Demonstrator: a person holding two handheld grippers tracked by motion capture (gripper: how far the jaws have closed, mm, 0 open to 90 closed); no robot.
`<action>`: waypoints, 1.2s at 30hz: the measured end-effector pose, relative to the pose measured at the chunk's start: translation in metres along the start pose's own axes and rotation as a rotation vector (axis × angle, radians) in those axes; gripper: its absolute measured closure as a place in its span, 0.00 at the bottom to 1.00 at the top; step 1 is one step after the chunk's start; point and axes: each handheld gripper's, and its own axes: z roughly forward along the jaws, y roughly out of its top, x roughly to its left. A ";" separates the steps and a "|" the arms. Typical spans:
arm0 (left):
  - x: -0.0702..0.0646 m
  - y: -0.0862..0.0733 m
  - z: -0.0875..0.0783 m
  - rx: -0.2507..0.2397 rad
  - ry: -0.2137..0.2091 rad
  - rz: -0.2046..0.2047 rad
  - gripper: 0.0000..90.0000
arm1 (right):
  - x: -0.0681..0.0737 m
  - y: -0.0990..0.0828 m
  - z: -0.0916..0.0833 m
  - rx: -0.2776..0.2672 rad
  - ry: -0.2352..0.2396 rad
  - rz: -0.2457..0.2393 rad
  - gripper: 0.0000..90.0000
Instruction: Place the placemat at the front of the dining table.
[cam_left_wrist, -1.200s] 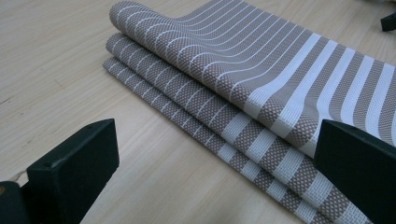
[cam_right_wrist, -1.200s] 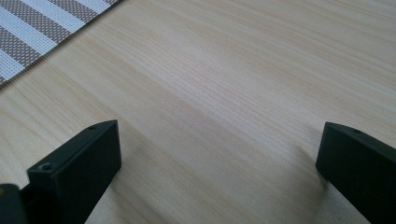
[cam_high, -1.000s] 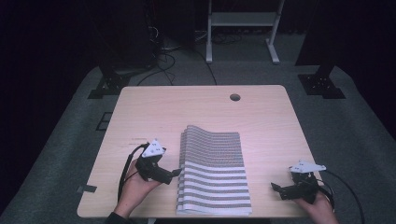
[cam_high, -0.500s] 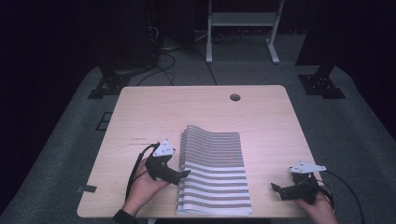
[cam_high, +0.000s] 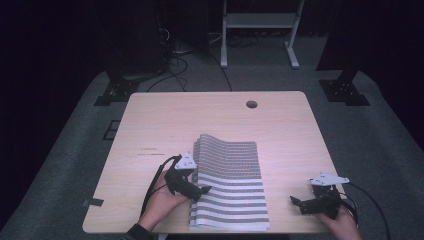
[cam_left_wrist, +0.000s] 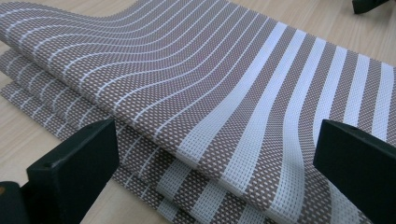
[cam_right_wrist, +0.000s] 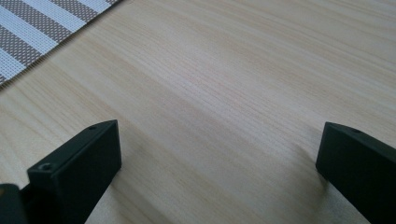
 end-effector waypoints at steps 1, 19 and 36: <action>-0.001 0.000 0.002 0.009 -0.002 0.003 0.00 | 0.000 0.000 0.000 0.000 0.000 0.000 0.00; -0.002 0.000 0.013 0.056 -0.016 0.004 0.00 | 0.000 0.000 0.000 0.000 0.000 0.000 0.00; -0.008 0.014 0.033 0.089 -0.040 0.026 0.00 | 0.000 0.000 0.000 0.000 0.000 0.000 0.00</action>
